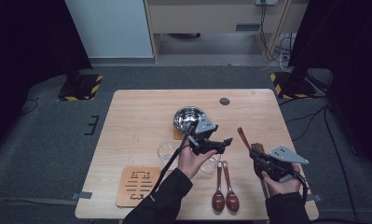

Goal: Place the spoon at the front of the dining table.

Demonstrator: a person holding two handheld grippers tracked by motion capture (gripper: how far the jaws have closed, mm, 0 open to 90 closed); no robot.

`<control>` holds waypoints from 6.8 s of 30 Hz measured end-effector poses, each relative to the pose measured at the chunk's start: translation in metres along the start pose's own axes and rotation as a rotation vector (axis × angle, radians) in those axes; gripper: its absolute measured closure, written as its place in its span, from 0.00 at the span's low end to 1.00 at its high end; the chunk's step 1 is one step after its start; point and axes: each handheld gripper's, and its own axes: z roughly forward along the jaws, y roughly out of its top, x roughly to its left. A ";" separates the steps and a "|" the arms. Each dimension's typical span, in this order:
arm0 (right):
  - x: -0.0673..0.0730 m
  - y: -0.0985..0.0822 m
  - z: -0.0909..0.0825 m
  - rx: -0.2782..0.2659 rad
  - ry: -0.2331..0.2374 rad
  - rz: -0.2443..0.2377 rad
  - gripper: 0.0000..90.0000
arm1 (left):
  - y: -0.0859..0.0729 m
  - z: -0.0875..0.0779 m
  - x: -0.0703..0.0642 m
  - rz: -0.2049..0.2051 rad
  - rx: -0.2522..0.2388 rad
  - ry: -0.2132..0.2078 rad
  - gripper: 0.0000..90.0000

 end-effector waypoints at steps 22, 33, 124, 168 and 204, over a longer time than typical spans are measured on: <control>0.001 0.001 -0.001 -0.013 0.011 0.000 0.91 | 0.002 0.021 -0.008 -0.018 -0.003 -0.029 0.34; 0.001 0.002 -0.001 -0.017 0.020 -0.005 0.91 | 0.003 0.031 -0.011 -0.030 -0.008 -0.042 0.36; -0.002 -0.001 0.003 -0.016 0.037 -0.001 0.80 | 0.007 0.037 -0.033 0.037 -0.064 -0.137 0.94; -0.069 -0.040 0.003 0.111 -0.209 0.102 0.31 | 0.044 0.004 -0.017 0.052 -0.137 -0.104 0.94; -0.111 -0.076 0.014 0.278 -0.293 0.128 0.22 | 0.062 -0.010 0.002 0.066 -0.147 -0.066 0.94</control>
